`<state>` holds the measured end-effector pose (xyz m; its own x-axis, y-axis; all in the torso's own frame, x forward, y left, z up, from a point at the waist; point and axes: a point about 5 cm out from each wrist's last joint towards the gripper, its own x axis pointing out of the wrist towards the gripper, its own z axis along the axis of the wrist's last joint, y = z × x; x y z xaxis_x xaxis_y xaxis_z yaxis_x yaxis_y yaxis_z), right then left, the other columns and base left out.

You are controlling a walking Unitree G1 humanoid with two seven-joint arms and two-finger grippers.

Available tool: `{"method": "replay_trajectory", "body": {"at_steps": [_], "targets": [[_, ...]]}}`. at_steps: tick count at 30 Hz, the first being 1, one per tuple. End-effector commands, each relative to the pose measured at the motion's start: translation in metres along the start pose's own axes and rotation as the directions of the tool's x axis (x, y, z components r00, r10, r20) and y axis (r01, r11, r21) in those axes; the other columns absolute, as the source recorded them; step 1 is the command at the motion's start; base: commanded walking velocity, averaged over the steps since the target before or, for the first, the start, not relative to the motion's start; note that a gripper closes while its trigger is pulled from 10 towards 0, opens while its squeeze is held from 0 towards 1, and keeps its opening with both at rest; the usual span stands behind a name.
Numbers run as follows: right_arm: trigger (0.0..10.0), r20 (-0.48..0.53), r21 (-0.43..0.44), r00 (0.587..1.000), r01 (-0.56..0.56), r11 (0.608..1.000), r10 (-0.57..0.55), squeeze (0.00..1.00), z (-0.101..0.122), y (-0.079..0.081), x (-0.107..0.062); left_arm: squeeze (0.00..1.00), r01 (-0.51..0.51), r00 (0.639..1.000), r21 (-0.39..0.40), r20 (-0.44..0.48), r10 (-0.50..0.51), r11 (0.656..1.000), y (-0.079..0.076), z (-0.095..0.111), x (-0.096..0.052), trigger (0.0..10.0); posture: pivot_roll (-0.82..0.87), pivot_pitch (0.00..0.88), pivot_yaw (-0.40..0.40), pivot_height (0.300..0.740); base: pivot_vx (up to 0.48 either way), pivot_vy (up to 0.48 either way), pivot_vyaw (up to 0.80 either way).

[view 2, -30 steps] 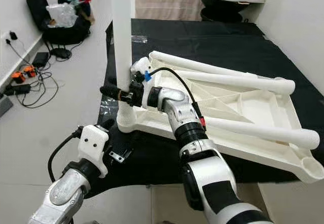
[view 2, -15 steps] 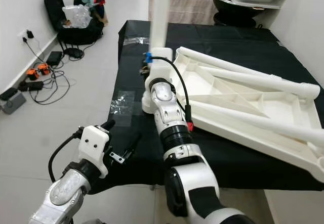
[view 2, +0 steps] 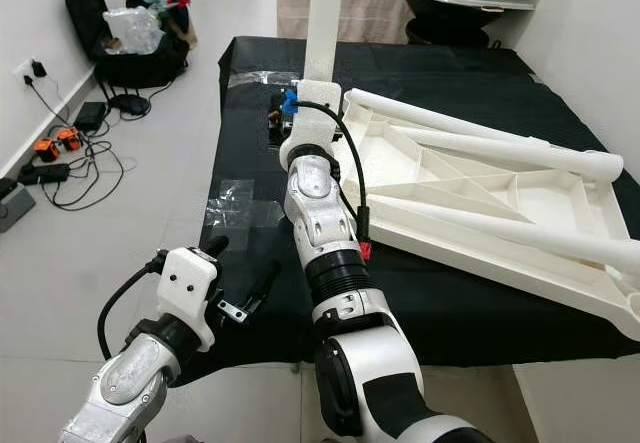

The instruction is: Building children table

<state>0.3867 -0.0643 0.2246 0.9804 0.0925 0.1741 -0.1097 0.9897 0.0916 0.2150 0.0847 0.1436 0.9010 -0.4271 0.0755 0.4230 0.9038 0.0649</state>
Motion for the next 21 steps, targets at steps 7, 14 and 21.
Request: {"method": "replay_trajectory", "body": {"at_steps": [7, 14, 21], "targets": [[10.0, -0.098, 0.141, 0.852, -0.499, 0.855, 0.514, 0.00, -0.017, 0.009, -0.005, 0.00, 0.006, 1.000, -0.004, -0.010, -0.006, 1.000, -0.002, -0.004, 0.000, 10.0, 0.07, 0.008, -0.090, 0.740, 0.000, 0.000, 0.00], [10.0, -0.131, 0.193, 0.497, -0.836, 0.514, 0.858, 0.00, -0.025, -0.002, -0.026, 0.00, 0.008, 1.000, -0.004, -0.006, -0.008, 1.000, -0.002, -0.004, 0.000, 10.0, 0.08, 0.005, -0.093, 0.740, 0.000, 0.000, 0.00], [6.3, -0.153, 0.179, 0.404, -0.886, 0.427, 0.902, 0.00, -0.024, 0.002, -0.026, 0.00, 0.008, 1.000, -0.006, -0.005, -0.008, 1.000, -0.003, -0.003, -0.001, 10.0, 0.08, 0.012, -0.095, 0.740, 0.000, 0.000, 0.00]]}}
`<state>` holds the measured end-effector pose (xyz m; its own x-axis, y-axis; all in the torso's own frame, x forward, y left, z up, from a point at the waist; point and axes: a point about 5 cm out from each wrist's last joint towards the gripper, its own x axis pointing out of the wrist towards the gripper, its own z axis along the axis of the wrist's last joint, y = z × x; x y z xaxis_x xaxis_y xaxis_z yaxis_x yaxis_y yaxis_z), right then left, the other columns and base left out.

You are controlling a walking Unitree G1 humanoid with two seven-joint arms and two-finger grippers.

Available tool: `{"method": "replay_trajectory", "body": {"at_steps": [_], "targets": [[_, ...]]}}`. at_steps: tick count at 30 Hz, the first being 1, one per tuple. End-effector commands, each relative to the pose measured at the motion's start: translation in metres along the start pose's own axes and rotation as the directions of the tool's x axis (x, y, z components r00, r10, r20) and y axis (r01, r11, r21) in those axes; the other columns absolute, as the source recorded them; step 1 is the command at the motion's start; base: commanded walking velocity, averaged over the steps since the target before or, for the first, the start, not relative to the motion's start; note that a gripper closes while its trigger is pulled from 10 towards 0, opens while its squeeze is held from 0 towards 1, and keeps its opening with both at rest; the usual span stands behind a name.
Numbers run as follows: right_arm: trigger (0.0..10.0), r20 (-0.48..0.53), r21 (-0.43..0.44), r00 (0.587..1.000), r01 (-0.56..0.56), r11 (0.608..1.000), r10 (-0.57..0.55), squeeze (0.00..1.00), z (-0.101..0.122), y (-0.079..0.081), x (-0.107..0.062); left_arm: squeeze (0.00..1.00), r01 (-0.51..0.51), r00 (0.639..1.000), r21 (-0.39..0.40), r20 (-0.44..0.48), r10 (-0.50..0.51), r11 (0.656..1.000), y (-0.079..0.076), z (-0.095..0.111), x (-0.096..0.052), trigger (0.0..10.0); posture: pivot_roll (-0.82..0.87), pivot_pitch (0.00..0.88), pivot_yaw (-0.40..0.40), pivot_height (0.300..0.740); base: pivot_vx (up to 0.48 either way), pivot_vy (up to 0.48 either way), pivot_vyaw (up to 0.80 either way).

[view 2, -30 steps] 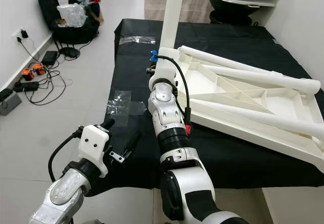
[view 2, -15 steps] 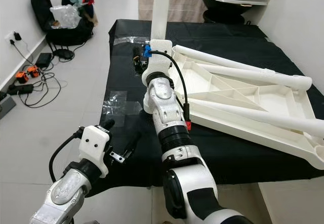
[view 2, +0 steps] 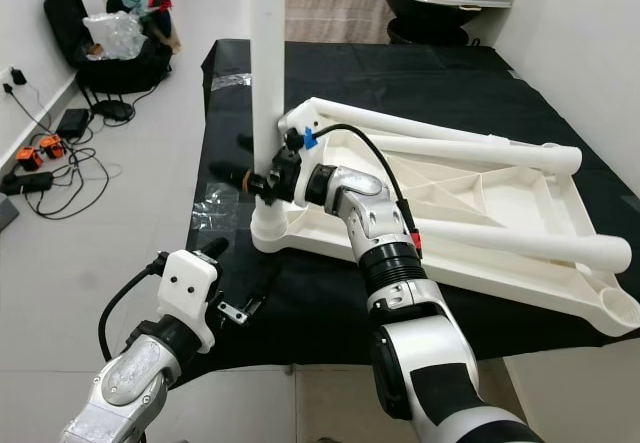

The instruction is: Building children table

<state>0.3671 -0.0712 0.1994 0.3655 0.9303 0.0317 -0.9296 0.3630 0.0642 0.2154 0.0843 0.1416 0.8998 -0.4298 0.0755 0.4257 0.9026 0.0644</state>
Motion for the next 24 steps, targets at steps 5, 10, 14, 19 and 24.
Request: {"method": "replay_trajectory", "body": {"at_steps": [5, 10, 14, 19, 24], "targets": [[0.0, 0.005, -0.043, 0.999, -0.034, 0.999, 0.034, 0.00, 0.003, 0.004, 0.014, 0.00, 0.004, 1.000, -0.006, -0.007, -0.004, 1.000, -0.002, -0.002, -0.001, 10.0, 0.08, 0.012, -0.095, 0.740, 0.000, 0.000, 0.00], [0.0, 0.047, -0.049, 0.994, 0.101, 0.994, -0.098, 0.00, 0.007, -0.002, 0.016, 0.00, 0.004, 1.000, -0.006, -0.007, -0.004, 1.000, -0.002, -0.002, -0.001, 10.0, 0.08, 0.011, -0.096, 0.740, 0.000, 0.000, 0.00], [0.0, 0.078, -0.037, 0.957, 0.282, 0.959, -0.278, 0.00, 0.008, -0.011, 0.015, 0.00, 0.005, 1.000, -0.004, -0.006, -0.005, 1.000, -0.002, -0.002, 0.000, 10.0, 0.08, 0.015, -0.095, 0.740, 0.000, 0.000, 0.00], [0.0, 0.062, -0.045, 0.847, 0.531, 0.846, -0.528, 0.00, 0.005, -0.024, 0.010, 0.00, 0.003, 1.000, -0.002, -0.006, -0.003, 1.000, -0.001, -0.002, 0.000, 10.0, 0.07, 0.019, -0.092, 0.740, 0.000, 0.000, 0.00], [0.0, 0.043, -0.062, 0.458, 0.888, 0.455, -0.888, 0.00, 0.001, -0.037, -0.012, 0.00, 0.002, 1.000, 0.000, -0.006, -0.002, 1.000, 0.000, -0.002, 0.000, 10.0, 0.07, 0.023, -0.088, 0.740, 0.000, 0.000, 0.00]]}}
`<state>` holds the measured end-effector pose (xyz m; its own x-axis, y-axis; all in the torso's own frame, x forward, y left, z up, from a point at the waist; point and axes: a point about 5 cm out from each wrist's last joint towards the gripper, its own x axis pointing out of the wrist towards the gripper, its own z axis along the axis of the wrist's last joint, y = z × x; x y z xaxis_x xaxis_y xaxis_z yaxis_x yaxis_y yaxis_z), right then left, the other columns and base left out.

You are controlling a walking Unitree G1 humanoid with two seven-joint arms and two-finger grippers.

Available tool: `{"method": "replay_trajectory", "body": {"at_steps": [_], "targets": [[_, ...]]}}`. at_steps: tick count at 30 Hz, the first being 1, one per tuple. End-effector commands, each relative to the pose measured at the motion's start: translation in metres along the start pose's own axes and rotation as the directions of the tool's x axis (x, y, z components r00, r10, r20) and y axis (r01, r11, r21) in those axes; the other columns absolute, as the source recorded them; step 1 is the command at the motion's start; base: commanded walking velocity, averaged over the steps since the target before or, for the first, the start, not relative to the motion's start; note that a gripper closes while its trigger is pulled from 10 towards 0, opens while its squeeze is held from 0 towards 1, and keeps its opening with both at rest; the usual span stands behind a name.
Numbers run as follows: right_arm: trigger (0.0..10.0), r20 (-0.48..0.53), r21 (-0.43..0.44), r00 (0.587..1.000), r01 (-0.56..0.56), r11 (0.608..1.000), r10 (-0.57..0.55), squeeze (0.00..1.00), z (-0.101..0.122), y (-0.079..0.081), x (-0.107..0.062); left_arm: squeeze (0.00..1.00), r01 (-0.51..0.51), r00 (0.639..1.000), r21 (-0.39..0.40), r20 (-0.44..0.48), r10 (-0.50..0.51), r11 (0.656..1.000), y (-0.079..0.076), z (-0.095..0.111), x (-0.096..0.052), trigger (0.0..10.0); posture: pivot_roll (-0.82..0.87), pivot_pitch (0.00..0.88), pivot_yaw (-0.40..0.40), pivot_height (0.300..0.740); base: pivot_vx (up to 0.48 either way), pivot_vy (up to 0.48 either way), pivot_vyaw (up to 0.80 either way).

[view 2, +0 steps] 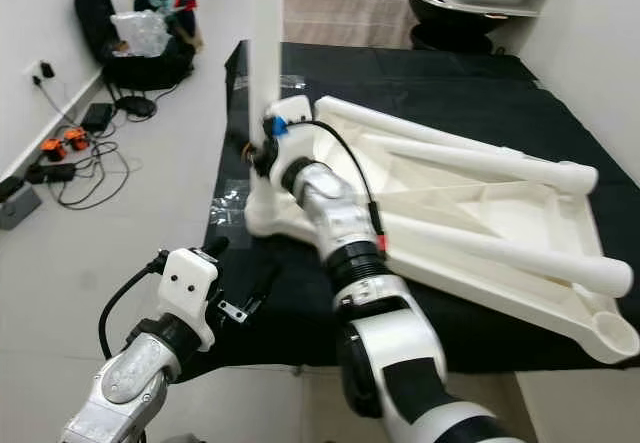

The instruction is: Building children table

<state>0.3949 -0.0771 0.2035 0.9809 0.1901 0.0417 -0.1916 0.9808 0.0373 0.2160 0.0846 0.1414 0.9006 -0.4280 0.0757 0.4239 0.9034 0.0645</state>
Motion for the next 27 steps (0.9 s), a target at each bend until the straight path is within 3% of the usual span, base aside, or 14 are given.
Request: {"method": "replay_trajectory", "body": {"at_steps": [1, 7, 8, 9, 10, 12, 13, 18, 19, 22, 23, 24, 26, 27], "targets": [[0.0, -0.023, -0.026, 0.978, 0.206, 0.978, -0.206, 0.00, -0.003, -0.022, -0.005, 0.00, 0.004, 1.000, 0.000, -0.007, -0.004, 1.000, -0.001, -0.002, 0.000, 10.0, 0.07, 0.020, -0.089, 0.740, 0.000, 0.000, 0.00], [0.0, -0.007, 0.059, 0.947, 0.321, 0.945, -0.321, 0.00, 0.004, -0.008, -0.010, 0.00, 0.002, 1.000, 0.001, -0.006, -0.002, 1.000, -0.001, -0.002, 0.001, 10.0, 0.07, 0.026, -0.094, 0.740, 0.000, 0.000, 0.00], [5.3, 0.004, 0.084, 0.960, 0.278, 0.957, -0.279, 0.00, 0.007, 0.004, -0.008, 0.00, 0.000, 1.000, 0.001, -0.006, 0.000, 1.000, -0.001, -0.002, 0.001, 10.0, 0.07, 0.026, -0.093, 0.740, 0.000, 0.000, 0.00], [5.3, 0.004, 0.084, 0.960, 0.278, 0.957, -0.279, 0.00, 0.007, 0.004, -0.008, 0.00, 0.000, 1.000, 0.001, -0.006, 0.000, 1.000, -0.001, -0.002, 0.001, 10.0, 0.07, 0.026, -0.093, 0.740, 0.000, 0.000, 0.00], [10.0, 0.033, 0.093, 0.974, 0.222, 0.971, -0.226, 0.00, 0.011, 0.013, -0.006, 0.00, -0.001, 1.000, 0.000, -0.006, 0.001, 1.000, -0.001, -0.002, 0.001, 10.0, 0.07, 0.026, -0.093, 0.740, 0.000, 0.000, 0.00], [10.0, 0.060, 0.098, 0.980, 0.183, 0.978, -0.189, 0.00, 0.015, 0.019, -0.005, 0.00, -0.003, 1.000, 0.000, -0.006, 0.003, 1.000, -0.001, -0.002, 0.001, 10.0, 0.07, 0.028, -0.094, 0.740, 0.000, 0.000, 0.00], [10.0, 0.094, 0.088, 0.981, 0.162, 0.983, -0.170, 1.00, 0.019, 0.023, -0.005, 0.00, -0.003, 1.000, -0.002, -0.006, 0.003, 1.000, -0.001, -0.002, 0.001, 10.0, 0.07, 0.029, -0.094, 0.740, 0.000, 0.000, 0.00], [10.0, 0.125, 0.091, 0.980, 0.147, 0.985, -0.157, 1.00, 0.024, 0.022, -0.007, 0.00, -0.003, 1.000, -0.005, -0.007, 0.003, 1.000, -0.001, -0.002, 0.002, 10.0, 0.06, 0.037, -0.088, 0.740, 0.000, 0.000, 0.00], [10.0, 0.121, 0.090, 0.986, 0.104, 0.990, -0.115, 0.00, 0.025, 0.023, -0.007, 0.00, -0.004, 1.000, -0.007, -0.007, 0.003, 1.000, 0.000, -0.002, 0.002, 10.0, 0.06, 0.035, -0.090, 0.740, 0.000, 0.000, 0.00], [10.0, 0.122, 0.078, 0.990, 0.067, 0.995, -0.077, 0.00, 0.025, 0.023, -0.007, 0.00, -0.004, 1.000, -0.008, -0.007, 0.004, 1.000, 0.000, -0.002, 0.002, 10.0, 0.06, 0.035, -0.089, 0.740, 0.000, 0.000, 0.00], [10.0, 0.095, 0.099, 0.993, -0.078, 0.992, 0.069, 0.00, 0.020, 0.026, -0.007, 0.00, -0.005, 1.000, -0.008, -0.007, 0.004, 1.000, 0.000, -0.003, 0.002, 10.0, 0.06, 0.037, -0.091, 0.740, 0.000, 0.000, 0.00], [10.0, 0.095, 0.099, 0.993, -0.078, 0.992, 0.069, 0.00, 0.020, 0.026, -0.007, 0.00, -0.005, 1.000, -0.008, -0.007, 0.004, 1.000, 0.000, -0.003, 0.002, 10.0, 0.06, 0.037, -0.091, 0.740, 0.000, 0.000, 0.00], [10.0, 0.077, 0.150, 0.938, -0.346, 0.926, 0.338, 0.00, 0.013, 0.030, -0.010, 0.00, -0.005, 1.000, -0.008, -0.007, 0.005, 1.000, 0.000, -0.003, 0.003, 10.0, 0.06, 0.039, -0.091, 0.740, 0.000, 0.000, 0.00], [10.0, 0.077, 0.150, 0.938, -0.346, 0.926, 0.338, 0.00, 0.013, 0.030, -0.010, 0.00, -0.005, 1.000, -0.008, -0.007, 0.005, 1.000, 0.000, -0.003, 0.003, 10.0, 0.06, 0.039, -0.091, 0.740, 0.000, 0.000, 0.00]]}}
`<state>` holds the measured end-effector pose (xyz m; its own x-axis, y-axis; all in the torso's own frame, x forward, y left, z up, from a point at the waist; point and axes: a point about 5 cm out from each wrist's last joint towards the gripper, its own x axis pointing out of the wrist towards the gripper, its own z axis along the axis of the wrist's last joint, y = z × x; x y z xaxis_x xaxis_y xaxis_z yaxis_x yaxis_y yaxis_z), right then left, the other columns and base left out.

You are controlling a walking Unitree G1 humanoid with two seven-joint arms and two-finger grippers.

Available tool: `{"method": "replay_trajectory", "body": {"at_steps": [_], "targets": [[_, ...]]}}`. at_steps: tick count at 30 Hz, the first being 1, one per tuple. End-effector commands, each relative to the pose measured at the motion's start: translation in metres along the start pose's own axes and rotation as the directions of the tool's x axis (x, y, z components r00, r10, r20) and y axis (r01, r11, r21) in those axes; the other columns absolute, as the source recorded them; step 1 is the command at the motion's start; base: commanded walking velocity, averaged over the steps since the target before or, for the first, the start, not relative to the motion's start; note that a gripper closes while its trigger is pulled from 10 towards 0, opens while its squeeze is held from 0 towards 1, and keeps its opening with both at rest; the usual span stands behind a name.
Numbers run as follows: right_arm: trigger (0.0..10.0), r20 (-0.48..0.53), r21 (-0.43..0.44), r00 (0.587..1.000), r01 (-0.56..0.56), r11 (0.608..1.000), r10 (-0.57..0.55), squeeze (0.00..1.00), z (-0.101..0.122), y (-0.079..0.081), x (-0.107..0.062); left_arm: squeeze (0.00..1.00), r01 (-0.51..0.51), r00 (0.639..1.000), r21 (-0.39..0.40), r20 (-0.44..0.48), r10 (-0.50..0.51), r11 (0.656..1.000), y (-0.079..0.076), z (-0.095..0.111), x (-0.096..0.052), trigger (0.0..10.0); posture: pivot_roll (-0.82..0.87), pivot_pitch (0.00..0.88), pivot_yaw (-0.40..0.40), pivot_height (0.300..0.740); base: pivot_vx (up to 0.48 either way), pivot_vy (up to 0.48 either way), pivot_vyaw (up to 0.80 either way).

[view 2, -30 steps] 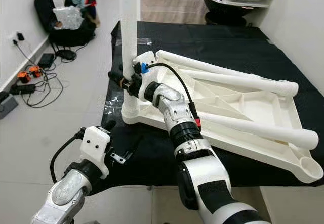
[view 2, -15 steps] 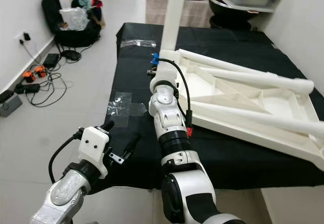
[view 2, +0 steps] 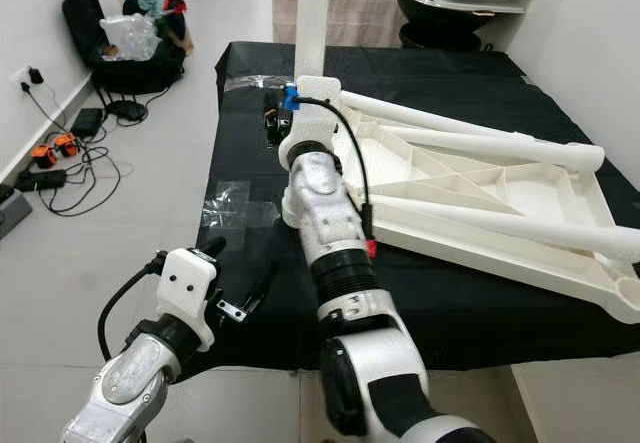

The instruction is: Building children table

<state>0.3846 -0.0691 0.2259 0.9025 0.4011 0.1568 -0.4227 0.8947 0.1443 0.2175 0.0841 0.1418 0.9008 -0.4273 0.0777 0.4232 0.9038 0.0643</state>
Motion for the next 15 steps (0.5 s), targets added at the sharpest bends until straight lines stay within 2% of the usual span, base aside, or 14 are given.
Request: {"method": "replay_trajectory", "body": {"at_steps": [1, 2, 3, 4, 5, 6, 7, 8, 9, 10, 11, 14, 15], "targets": [[10.0, -0.047, 0.098, 0.960, -0.272, 0.957, 0.277, 0.00, -0.014, 0.020, -0.003, 0.00, -0.004, 1.000, -0.008, -0.008, 0.003, 1.000, -0.001, -0.003, 0.002, 10.0, 0.06, 0.040, -0.092, 0.740, 0.000, 0.000, 0.00], [10.0, -0.041, 0.126, 0.928, -0.362, 0.924, 0.370, 0.00, -0.014, 0.022, -0.007, 0.00, -0.003, 1.000, -0.008, -0.008, 0.003, 1.000, -0.001, -0.003, 0.002, 10.0, 0.06, 0.040, -0.092, 0.740, 0.000, 0.000, 0.00], [10.0, -0.041, 0.126, 0.928, -0.362, 0.924, 0.370, 0.00, -0.014, 0.022, -0.007, 0.00, -0.003, 1.000, -0.008, -0.008, 0.003, 1.000, -0.001, -0.003, 0.002, 10.0, 0.06, 0.040, -0.092, 0.740, 0.000, 0.000, 0.00], [10.0, -0.039, 0.123, 0.870, -0.485, 0.866, 0.492, 0.00, -0.013, 0.024, -0.012, 0.00, -0.004, 1.000, -0.008, -0.007, 0.004, 1.000, -0.001, -0.002, 0.002, 10.0, 0.06, 0.044, -0.090, 0.740, 0.000, 0.000, 0.00], [10.0, -0.052, 0.117, 0.793, -0.599, 0.792, 0.607, 0.00, -0.014, 0.028, -0.017, 0.00, -0.004, 1.000, -0.008, -0.006, 0.004, 1.000, -0.001, -0.002, 0.002, 10.0, 0.06, 0.044, -0.090, 0.740, 0.000, 0.000, 0.00], [10.0, -0.065, 0.114, 0.737, -0.664, 0.739, 0.673, 0.00, -0.014, 0.030, -0.021, 0.00, -0.005, 1.000, -0.008, -0.005, 0.005, 1.000, -0.001, -0.002, 0.002, 10.0, 0.06, 0.044, -0.090, 0.740, 0.000, 0.000, 0.00], [10.0, -0.065, 0.114, 0.737, -0.664, 0.739, 0.673, 0.00, -0.014, 0.030, -0.021, 0.00, -0.005, 1.000, -0.008, -0.005, 0.005, 1.000, -0.001, -0.002, 0.002, 10.0, 0.06, 0.044, -0.090, 0.740, 0.000, 0.000, 0.00], [10.0, -0.086, 0.124, 0.677, -0.721, 0.682, 0.731, 0.00, -0.015, 0.031, -0.024, 0.00, -0.004, 1.000, -0.009, -0.003, 0.004, 1.000, -0.001, -0.001, 0.002, 10.0, 0.06, 0.052, -0.093, 0.740, 0.000, 0.000, 0.00], [10.0, -0.086, 0.124, 0.677, -0.721, 0.682, 0.731, 0.00, -0.015, 0.031, -0.024, 0.00, -0.004, 1.000, -0.009, -0.003, 0.004, 1.000, -0.001, -0.001, 0.002, 10.0, 0.06, 0.052, -0.093, 0.740, 0.000, 0.000, 0.00], [10.0, -0.110, 0.130, 0.623, -0.764, 0.632, 0.775, 0.00, -0.017, 0.032, -0.025, 0.00, -0.003, 1.000, -0.009, -0.003, 0.003, 1.000, -0.001, -0.001, 0.001, 10.0, 0.06, 0.051, -0.092, 0.740, 0.000, 0.000, 0.00], [10.0, -0.188, 0.111, 0.572, -0.795, 0.596, 0.798, 0.00, -0.023, 0.031, -0.021, 0.00, -0.001, 1.000, -0.010, -0.002, 0.001, 1.000, -0.002, 0.000, 0.001, 10.0, 0.07, 0.062, -0.100, 0.740, 0.000, 0.000, 0.00], [10.0, -0.223, 0.095, 0.557, -0.804, 0.587, 0.800, 0.00, -0.024, 0.030, -0.017, 0.00, -0.001, 1.000, -0.011, -0.001, 0.001, 1.000, -0.002, 0.001, 0.000, 10.0, 0.07, 0.065, -0.100, 0.740, 0.000, 0.000, 0.00], [5.7, -0.222, 0.087, 0.584, -0.786, 0.613, 0.781, 0.00, -0.023, 0.030, -0.013, 0.00, -0.002, 1.000, -0.012, -0.002, 0.002, 1.000, -0.002, 0.001, 0.000, 10.0, 0.07, 0.071, -0.102, 0.740, 0.000, 0.000, 0.00]]}}
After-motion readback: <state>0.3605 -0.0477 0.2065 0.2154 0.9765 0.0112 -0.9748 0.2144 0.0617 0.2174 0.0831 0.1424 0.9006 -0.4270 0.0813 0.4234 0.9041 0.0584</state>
